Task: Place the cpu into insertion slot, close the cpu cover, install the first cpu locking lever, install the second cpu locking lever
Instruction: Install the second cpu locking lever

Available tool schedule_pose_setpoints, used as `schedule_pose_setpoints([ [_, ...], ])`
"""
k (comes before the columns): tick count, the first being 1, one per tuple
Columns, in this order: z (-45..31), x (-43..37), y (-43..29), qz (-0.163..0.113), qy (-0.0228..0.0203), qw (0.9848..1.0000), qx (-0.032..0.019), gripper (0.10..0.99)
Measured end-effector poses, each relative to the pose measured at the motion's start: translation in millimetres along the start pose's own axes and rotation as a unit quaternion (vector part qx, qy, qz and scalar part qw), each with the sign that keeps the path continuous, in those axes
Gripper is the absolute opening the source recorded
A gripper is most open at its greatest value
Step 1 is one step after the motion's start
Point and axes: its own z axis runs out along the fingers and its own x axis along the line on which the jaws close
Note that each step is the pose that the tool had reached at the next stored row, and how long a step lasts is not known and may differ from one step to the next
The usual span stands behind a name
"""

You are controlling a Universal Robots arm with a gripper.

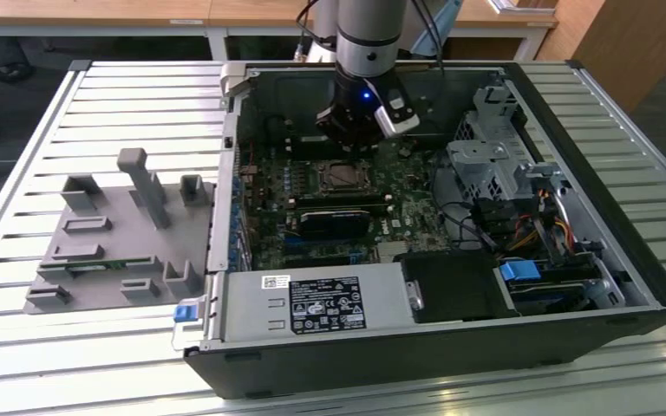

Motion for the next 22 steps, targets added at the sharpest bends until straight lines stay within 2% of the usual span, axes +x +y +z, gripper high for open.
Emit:
schedule_pose_setpoints([
  [9,-1.3,-0.2,-4.3,0.0,0.0001,1.0,0.0001,0.106],
  [18,-26.5,-0.7,-3.5,0.0,0.0009,1.0,0.0,0.106],
  [22,-28.5,-0.9,-7.1,0.0,0.0009,1.0,0.0,0.106],
])
